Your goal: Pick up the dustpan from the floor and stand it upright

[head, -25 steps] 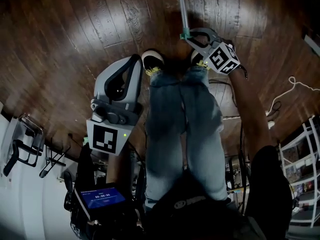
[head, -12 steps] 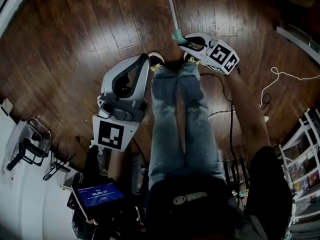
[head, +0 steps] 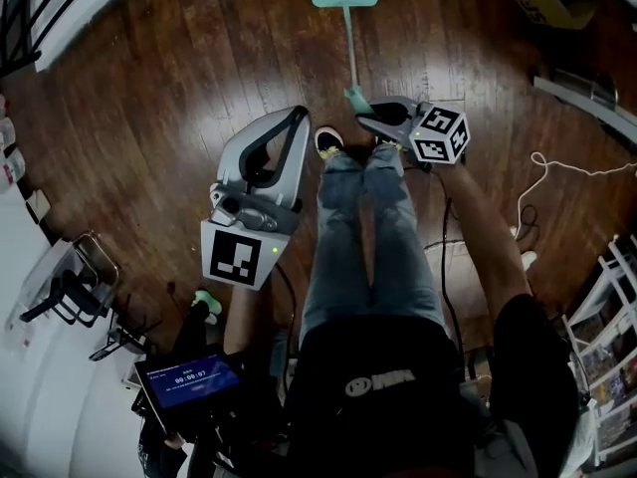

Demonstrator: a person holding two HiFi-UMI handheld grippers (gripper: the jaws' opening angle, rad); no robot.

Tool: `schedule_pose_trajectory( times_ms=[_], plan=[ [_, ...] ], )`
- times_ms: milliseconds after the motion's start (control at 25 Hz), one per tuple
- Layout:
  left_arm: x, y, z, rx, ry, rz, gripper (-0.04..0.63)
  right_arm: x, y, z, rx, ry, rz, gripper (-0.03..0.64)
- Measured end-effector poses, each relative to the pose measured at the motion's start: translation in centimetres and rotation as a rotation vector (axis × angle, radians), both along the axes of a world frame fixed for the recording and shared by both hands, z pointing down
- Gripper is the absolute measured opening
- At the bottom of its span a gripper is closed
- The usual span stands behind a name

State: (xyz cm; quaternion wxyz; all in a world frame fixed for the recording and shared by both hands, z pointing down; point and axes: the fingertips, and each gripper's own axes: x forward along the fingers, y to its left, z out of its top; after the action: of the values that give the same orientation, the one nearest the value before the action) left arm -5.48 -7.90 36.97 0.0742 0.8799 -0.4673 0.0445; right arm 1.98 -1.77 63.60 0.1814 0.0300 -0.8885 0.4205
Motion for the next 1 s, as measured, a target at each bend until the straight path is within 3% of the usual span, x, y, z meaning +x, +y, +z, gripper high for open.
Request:
schedule_pose_trajectory(
  times_ms=[320,640,800,920,960,1000],
  plan=[
    [0.3,-0.9,-7.0,0.061,-0.003,0.030,0.017,-2.2,-5.9,-9.4,-0.238,-0.106,0.275,0.083],
    [2.1,-1.7,-8.6,0.083,-0.018,0.075,0.017,-0.9,-8.8,-10.6,-0.604,-0.301,0.451,0.072],
    [2.2,-1.5,-8.0,0.071,-0.022,0.084,0.017,-0.7,-7.7,-10.6,-0.611,-0.367,0.471,0.072],
    [2.0,-1.2,-8.6,0.073,-0.028,0.090,0.017,-0.5,-7.6,-11.3,-0.549,-0.381,0.475,0.078],
    [2.0,-1.1,-8.8,0.074,-0.029,0.091,0.017,-0.4,-7.6,-11.2,-0.529,-0.369,0.475,0.098],
    [2.1,-1.2,-8.9,0.075,-0.030,0.091,0.017,-0.1,-7.8,-10.9,-0.518,-0.353,0.480,0.161]
  ],
)
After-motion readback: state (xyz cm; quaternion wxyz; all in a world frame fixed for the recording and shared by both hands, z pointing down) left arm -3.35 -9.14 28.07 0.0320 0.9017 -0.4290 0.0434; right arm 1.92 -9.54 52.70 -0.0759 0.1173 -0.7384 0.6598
